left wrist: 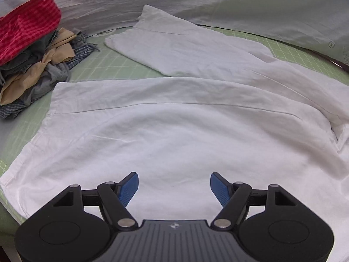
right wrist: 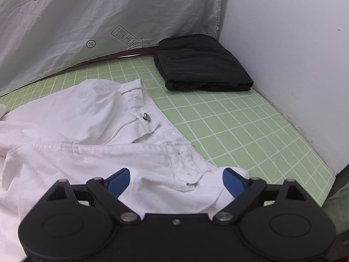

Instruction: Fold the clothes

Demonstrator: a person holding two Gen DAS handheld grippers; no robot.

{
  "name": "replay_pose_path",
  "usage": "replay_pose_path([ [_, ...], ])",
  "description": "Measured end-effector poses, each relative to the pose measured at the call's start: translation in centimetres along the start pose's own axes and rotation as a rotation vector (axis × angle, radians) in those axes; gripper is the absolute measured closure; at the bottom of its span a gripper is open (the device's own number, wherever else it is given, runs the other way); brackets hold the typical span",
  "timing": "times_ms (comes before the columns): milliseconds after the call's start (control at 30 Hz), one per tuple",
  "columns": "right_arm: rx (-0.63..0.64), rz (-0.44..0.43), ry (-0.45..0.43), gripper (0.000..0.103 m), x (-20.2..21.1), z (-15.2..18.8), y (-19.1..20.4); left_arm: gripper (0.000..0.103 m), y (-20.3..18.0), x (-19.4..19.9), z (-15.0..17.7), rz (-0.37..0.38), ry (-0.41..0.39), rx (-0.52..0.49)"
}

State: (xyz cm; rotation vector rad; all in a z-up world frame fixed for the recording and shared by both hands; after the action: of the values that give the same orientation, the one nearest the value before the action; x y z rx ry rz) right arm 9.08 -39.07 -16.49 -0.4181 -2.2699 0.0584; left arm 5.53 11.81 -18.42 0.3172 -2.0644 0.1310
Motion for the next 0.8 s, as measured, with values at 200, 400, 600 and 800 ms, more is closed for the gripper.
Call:
replay_pose_path([
  [200,0.047,-0.090,0.025,0.008,-2.3,-1.2,1.1,0.028,-3.7,-2.3,0.0,0.012,0.070,0.016],
  [400,0.089,-0.131,0.034,0.006,-4.9,-3.1,1.5,0.025,-5.0,-4.6,-1.3,-0.005,0.121,0.083],
  [600,0.062,-0.150,0.056,0.004,-9.0,-5.9,2.1,0.003,-5.1,-6.2,-2.6,-0.033,0.166,0.117],
  [800,0.053,-0.185,0.062,0.004,-13.7,-8.8,3.7,0.000,-4.8,-7.3,-3.4,-0.013,0.205,0.163],
])
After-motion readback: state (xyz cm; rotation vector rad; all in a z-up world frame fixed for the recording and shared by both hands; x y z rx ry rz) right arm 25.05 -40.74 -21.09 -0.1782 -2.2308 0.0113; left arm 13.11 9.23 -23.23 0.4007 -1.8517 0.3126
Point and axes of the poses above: each gripper's, at about its wrist camera, not at the fingertips, and x roughly against the way its jaws point, y to its left, z to its underside, the point moved 9 cm from there along -x, roughly the way its jaws point, and after that the axes turned 5 degrees about x, right-handed, at the moved point
